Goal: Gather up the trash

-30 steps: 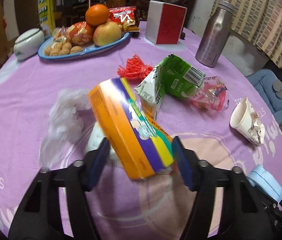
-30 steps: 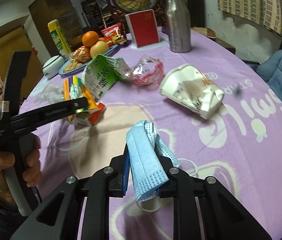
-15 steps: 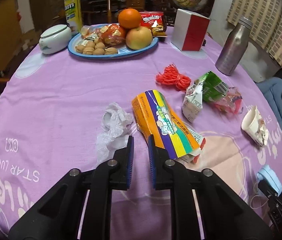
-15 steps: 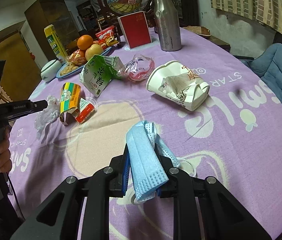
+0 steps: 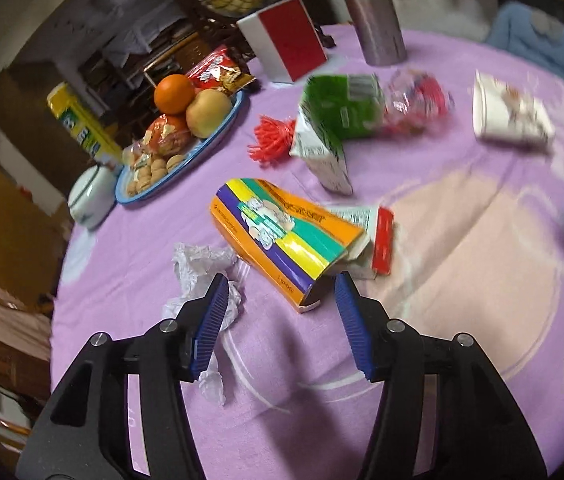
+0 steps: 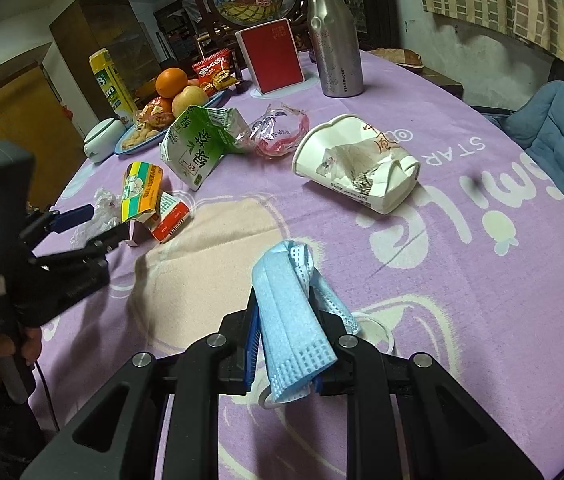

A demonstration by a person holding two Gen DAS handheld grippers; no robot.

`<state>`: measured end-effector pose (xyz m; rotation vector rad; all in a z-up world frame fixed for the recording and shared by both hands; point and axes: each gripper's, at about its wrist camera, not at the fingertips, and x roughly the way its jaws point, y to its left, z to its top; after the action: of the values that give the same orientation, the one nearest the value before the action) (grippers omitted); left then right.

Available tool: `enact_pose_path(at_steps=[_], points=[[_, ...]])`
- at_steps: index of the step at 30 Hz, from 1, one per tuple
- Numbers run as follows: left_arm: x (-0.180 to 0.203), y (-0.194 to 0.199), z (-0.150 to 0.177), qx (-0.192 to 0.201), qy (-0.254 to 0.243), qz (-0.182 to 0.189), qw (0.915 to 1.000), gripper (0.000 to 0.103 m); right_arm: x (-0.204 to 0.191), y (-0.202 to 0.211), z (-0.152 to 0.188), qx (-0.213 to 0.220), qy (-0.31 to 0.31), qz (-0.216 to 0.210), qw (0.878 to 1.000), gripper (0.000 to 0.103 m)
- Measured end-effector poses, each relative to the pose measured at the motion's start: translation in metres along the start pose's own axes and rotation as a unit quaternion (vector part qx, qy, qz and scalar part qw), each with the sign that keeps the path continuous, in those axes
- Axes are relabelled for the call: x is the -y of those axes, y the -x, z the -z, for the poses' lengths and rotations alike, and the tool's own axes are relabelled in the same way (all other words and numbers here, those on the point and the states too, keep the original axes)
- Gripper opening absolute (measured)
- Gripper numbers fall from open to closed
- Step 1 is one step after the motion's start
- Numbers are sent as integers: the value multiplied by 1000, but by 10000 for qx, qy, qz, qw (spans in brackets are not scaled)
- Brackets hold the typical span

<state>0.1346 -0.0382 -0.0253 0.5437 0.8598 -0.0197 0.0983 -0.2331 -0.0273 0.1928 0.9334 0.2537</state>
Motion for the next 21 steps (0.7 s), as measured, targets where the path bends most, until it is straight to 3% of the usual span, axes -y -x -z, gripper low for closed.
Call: enact_pose_path(at_steps=[7,13,17,21], points=[[-17,-15,2,105,178,-486,9986,57,1,0,1,5,-13,-62,10000,21],[-41,-15,3,93,617,-352,9974,57,2,-3,2,-33,-5,-90,10000,21],[-57,-21,2,34,1051,-271,9941,54,1,-4,2,-30,3,-116,9999,21],[-74,-26,0,224,1581,-150,9871,51,-1,-6,2,-49,31,-157,9999,21]])
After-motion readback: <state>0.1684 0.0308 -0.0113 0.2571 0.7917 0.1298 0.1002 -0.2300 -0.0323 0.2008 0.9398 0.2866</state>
